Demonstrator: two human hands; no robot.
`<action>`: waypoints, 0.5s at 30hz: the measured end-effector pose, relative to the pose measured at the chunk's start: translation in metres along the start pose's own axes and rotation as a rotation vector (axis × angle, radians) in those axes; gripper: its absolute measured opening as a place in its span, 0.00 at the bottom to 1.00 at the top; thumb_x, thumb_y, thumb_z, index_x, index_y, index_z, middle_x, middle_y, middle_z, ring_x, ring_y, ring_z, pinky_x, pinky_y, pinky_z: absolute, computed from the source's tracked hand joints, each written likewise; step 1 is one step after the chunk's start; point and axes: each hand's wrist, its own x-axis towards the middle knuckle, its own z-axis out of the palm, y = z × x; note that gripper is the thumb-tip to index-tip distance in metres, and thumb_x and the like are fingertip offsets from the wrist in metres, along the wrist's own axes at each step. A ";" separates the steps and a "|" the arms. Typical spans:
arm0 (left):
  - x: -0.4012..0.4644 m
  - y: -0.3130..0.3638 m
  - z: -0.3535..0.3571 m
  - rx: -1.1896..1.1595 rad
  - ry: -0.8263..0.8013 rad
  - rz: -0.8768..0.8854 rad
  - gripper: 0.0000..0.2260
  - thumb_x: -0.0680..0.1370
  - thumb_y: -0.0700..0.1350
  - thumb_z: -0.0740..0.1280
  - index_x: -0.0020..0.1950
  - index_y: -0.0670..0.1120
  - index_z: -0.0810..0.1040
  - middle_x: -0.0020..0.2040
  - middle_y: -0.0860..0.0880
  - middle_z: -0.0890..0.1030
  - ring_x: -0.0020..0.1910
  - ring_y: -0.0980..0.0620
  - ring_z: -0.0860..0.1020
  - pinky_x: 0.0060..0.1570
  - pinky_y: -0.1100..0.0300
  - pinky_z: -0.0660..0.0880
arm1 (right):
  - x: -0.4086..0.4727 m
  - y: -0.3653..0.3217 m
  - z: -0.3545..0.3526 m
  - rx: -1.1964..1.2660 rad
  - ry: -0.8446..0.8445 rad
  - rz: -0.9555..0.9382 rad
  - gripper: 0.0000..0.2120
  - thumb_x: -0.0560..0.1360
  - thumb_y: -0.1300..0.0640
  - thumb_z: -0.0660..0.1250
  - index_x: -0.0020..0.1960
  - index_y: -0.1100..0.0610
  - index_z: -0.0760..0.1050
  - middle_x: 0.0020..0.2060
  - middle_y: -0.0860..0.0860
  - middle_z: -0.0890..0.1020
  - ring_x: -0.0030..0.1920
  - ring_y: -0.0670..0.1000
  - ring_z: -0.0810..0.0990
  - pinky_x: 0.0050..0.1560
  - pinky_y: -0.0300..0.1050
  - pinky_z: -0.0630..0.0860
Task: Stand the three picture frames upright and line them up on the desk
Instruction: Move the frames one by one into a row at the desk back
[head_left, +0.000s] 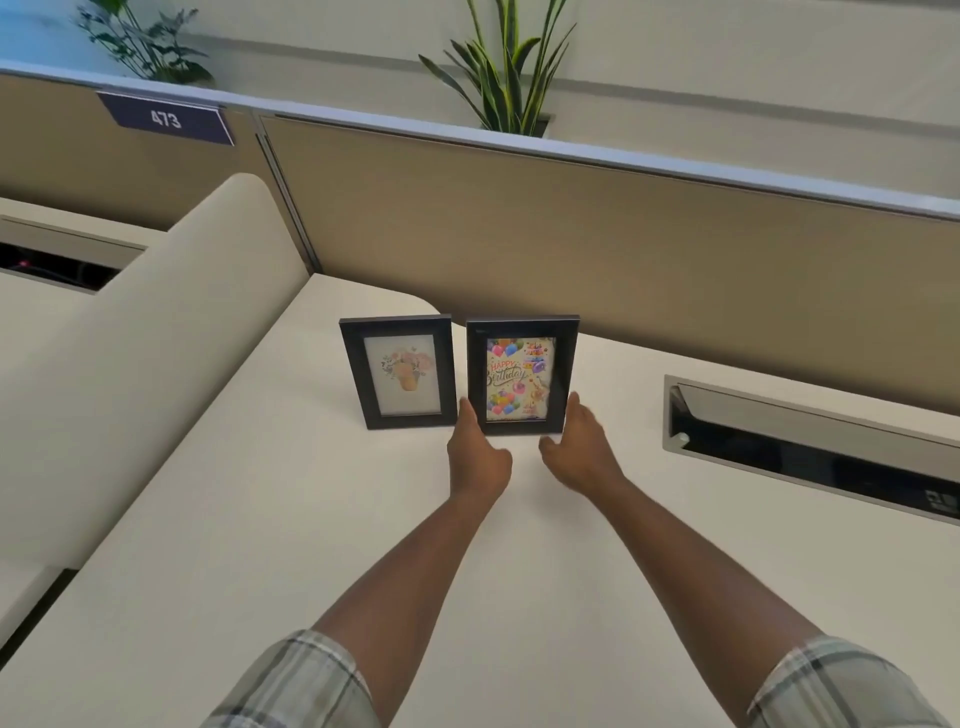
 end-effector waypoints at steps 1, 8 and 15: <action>-0.002 -0.003 0.001 0.022 -0.018 -0.019 0.40 0.74 0.31 0.66 0.79 0.48 0.48 0.75 0.44 0.66 0.73 0.43 0.67 0.67 0.51 0.71 | -0.003 0.004 0.004 -0.017 -0.028 0.020 0.38 0.76 0.54 0.67 0.78 0.55 0.49 0.76 0.55 0.62 0.74 0.58 0.64 0.69 0.53 0.68; 0.001 -0.004 0.001 0.067 -0.062 -0.052 0.41 0.75 0.32 0.67 0.79 0.50 0.46 0.75 0.45 0.67 0.68 0.42 0.72 0.64 0.50 0.74 | -0.003 0.011 0.014 -0.100 -0.092 0.077 0.42 0.76 0.51 0.67 0.79 0.53 0.43 0.79 0.52 0.54 0.77 0.57 0.58 0.71 0.52 0.63; 0.007 -0.006 0.002 0.092 -0.075 -0.051 0.41 0.74 0.33 0.68 0.79 0.49 0.46 0.76 0.44 0.66 0.70 0.42 0.70 0.66 0.52 0.72 | 0.005 0.003 0.012 -0.117 -0.111 0.093 0.42 0.76 0.52 0.67 0.79 0.53 0.42 0.79 0.53 0.54 0.77 0.57 0.59 0.71 0.52 0.64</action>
